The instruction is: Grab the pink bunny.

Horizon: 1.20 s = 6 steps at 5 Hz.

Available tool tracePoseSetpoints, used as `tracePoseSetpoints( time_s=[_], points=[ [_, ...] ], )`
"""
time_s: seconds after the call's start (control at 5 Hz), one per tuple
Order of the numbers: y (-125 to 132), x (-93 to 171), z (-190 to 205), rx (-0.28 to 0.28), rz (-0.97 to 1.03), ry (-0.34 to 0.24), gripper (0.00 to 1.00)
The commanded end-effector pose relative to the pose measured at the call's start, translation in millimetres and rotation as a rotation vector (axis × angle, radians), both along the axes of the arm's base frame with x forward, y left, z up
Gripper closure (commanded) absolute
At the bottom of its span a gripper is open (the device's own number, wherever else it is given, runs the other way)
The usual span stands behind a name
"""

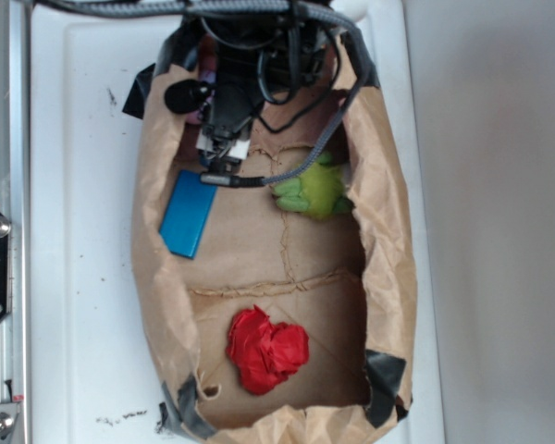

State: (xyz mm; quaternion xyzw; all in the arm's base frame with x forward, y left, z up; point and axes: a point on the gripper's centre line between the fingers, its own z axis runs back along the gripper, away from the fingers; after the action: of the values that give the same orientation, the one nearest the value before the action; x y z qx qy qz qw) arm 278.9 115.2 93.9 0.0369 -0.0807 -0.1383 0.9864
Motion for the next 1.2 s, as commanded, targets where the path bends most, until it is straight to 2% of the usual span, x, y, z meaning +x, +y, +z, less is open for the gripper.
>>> tracePoseSetpoints(
  time_s=[0.0,0.4,1.0],
  points=[
    [20.6,2.3,6.3,0.059,-0.047,-0.081,0.0],
    [22.9,-15.4,-25.2,0.119,-0.116,-0.041,0.0],
    [8.1,-8.5,-38.0,0.171,-0.082,-0.009,0.0]
  ],
)
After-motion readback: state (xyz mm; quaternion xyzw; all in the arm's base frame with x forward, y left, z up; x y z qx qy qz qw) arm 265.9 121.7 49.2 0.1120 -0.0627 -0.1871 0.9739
